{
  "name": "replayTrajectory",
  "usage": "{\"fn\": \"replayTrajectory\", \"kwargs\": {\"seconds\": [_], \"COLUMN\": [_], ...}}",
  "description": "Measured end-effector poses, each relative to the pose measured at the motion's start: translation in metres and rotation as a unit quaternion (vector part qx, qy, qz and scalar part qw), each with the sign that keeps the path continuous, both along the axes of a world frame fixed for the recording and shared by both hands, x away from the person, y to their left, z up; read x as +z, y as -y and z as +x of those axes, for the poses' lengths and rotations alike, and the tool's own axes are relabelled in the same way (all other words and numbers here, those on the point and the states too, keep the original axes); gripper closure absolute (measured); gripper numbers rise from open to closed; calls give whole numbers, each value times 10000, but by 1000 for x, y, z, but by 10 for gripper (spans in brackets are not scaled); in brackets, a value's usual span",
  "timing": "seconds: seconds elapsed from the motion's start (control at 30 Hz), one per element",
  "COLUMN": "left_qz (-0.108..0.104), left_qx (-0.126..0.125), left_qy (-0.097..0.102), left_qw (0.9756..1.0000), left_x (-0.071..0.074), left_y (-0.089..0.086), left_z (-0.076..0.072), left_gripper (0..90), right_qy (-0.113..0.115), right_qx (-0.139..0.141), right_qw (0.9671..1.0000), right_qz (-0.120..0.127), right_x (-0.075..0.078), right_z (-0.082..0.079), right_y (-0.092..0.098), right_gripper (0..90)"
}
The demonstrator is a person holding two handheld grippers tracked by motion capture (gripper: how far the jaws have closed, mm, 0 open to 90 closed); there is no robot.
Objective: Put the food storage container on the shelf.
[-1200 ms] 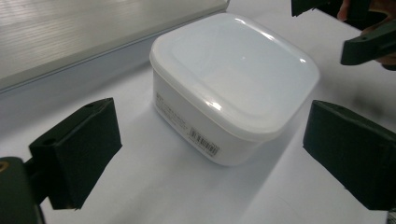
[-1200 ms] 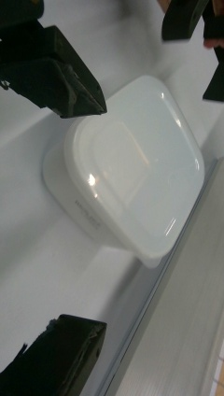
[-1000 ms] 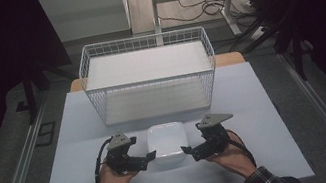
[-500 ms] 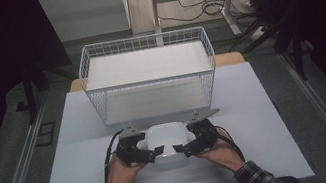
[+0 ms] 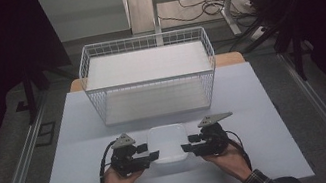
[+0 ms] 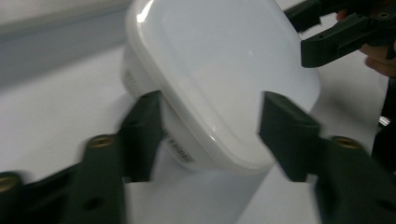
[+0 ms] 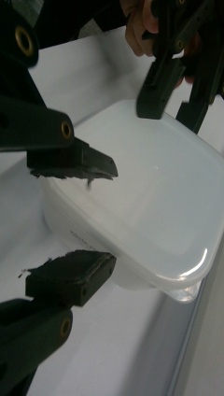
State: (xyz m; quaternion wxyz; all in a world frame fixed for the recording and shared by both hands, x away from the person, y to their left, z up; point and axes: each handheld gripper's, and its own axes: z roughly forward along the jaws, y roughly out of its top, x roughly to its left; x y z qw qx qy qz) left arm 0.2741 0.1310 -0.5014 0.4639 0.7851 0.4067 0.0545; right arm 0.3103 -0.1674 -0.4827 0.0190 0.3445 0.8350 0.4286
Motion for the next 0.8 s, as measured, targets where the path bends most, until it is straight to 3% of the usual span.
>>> {"fn": "replayTrajectory", "kwargs": {"seconds": [0.03,0.13,0.23,0.3,0.4,0.5,0.8], "left_qz": [0,-93,-99,-21,-42,-134,-171], "left_qx": [0,209,285,370,474,532,644], "left_qy": [0,26,69,99,111,151,321], "left_qw": [10000,9997,9995,9993,9988,9984,9973], "left_x": [0,1,1,0,-2,-1,6], "left_y": [0,-3,-2,-1,1,1,-3], "left_z": [0,-4,-5,-6,-5,-4,0], "left_gripper": [550,646,680,776,775,778,781], "right_qy": [0,29,60,248,485,596,639], "right_qx": [0,-283,-388,-571,-631,-696,-710], "right_qw": [10000,9995,9990,9978,9968,9958,9952], "right_qz": [0,140,231,206,45,70,212], "right_x": [0,3,4,5,6,7,8], "right_z": [0,-3,-4,-7,-9,-10,-5], "right_y": [0,3,4,5,1,1,-2], "right_gripper": [565,674,716,772,776,777,777]}}
